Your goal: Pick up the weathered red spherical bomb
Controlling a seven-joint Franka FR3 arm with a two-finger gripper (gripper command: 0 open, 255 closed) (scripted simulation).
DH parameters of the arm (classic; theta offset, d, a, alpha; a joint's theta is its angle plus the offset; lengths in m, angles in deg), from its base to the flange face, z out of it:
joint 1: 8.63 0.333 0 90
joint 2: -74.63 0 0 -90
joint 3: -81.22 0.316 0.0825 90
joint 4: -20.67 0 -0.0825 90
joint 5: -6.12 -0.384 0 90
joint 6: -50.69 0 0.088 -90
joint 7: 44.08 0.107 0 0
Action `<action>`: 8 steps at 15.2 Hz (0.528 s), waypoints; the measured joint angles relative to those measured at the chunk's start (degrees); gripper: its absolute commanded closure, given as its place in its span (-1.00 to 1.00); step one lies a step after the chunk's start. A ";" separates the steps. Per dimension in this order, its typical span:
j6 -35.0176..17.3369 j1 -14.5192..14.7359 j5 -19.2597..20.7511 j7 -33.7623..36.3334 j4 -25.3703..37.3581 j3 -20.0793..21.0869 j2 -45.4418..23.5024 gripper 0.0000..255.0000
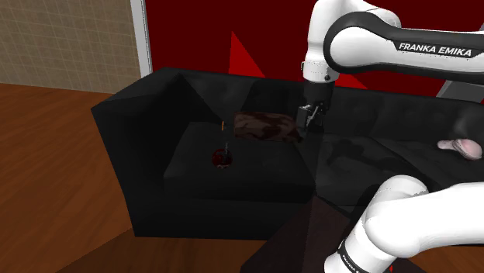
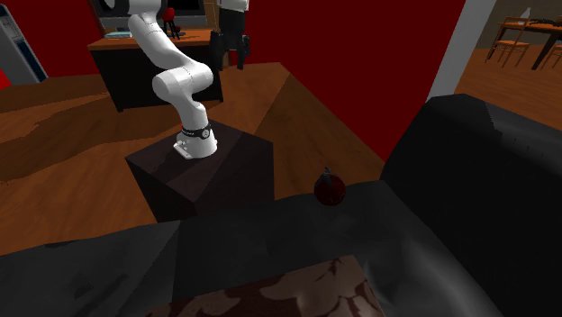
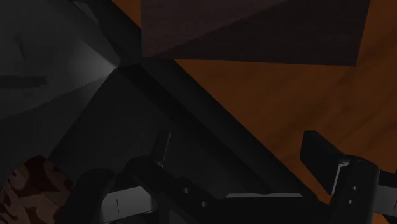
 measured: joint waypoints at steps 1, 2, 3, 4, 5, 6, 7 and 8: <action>0.00 0.00 0.00 0.00 0.00 0.00 0.00 -1.00; -0.92 -0.11 -0.20 0.31 -0.19 -0.10 -0.72 -1.00; -2.23 -0.23 -0.59 0.84 -0.39 -0.17 -1.75 -1.00; -3.85 -0.44 -0.93 1.33 -0.51 -0.38 -3.16 -1.00; -5.41 -0.65 -1.29 1.80 -0.35 -0.61 -4.74 -1.00; -7.40 -0.85 -1.67 2.32 -0.71 -0.83 -6.28 -1.00; -8.85 -0.99 -2.18 2.96 0.07 -0.88 -8.35 -1.00; -10.76 -1.09 -2.71 3.67 0.05 -0.91 -10.15 -1.00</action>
